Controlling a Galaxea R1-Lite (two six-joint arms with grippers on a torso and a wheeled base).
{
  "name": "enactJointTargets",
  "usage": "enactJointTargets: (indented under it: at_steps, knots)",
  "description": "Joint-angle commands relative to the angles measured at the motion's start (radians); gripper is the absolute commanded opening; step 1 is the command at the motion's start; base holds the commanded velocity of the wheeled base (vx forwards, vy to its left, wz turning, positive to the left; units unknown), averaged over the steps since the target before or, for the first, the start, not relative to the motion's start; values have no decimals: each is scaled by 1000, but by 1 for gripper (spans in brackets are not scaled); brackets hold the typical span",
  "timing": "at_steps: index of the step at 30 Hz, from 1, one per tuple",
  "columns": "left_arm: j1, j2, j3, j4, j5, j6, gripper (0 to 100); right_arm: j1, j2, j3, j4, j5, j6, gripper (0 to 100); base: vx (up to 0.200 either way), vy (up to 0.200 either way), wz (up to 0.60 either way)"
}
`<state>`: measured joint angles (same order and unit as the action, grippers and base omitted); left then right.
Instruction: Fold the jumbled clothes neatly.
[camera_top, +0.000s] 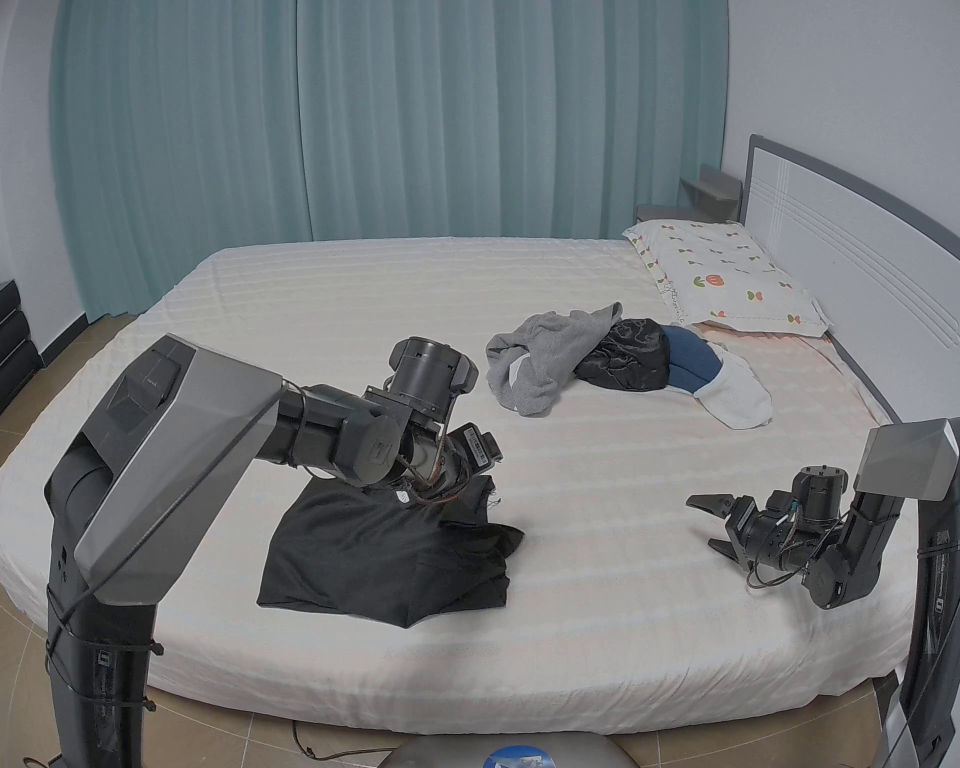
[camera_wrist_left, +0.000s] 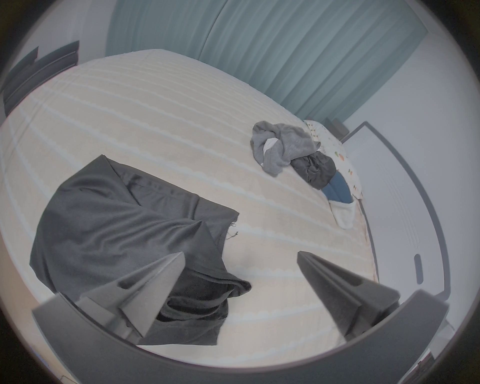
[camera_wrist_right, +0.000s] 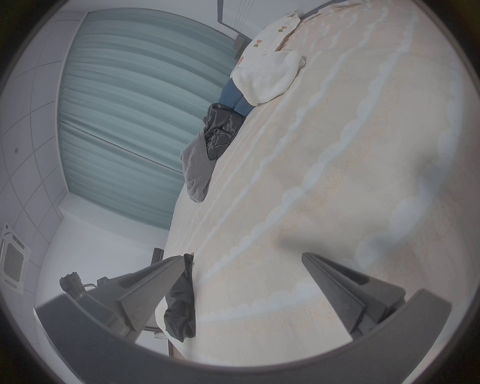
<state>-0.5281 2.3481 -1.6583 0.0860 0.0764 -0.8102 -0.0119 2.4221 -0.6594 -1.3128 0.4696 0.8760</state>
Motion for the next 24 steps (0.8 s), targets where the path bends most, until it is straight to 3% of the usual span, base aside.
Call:
enactJointTargets:
  at_steps: [1,12,15,19,24]
  knots:
    - [-6,4,-23,1,2,-23,100,1,2,3,0,0,0,100,0,0,0]
    - [103,-44,94,-25,-17,-46,100,3,2,3,0,0,-2,100,0,0,0]
    - [134,-64,183,-68,-50,-60,100,3,3,4,0,0,-2,100,0,0,0]
    - [168,-99,253,-103,-109,-173,100,3,3,4,0,0,-3,100,0,0,0]
    - [257,-128,345,-114,-239,-225,100,3,3,6,0,-2,-5,100,0,200,0]
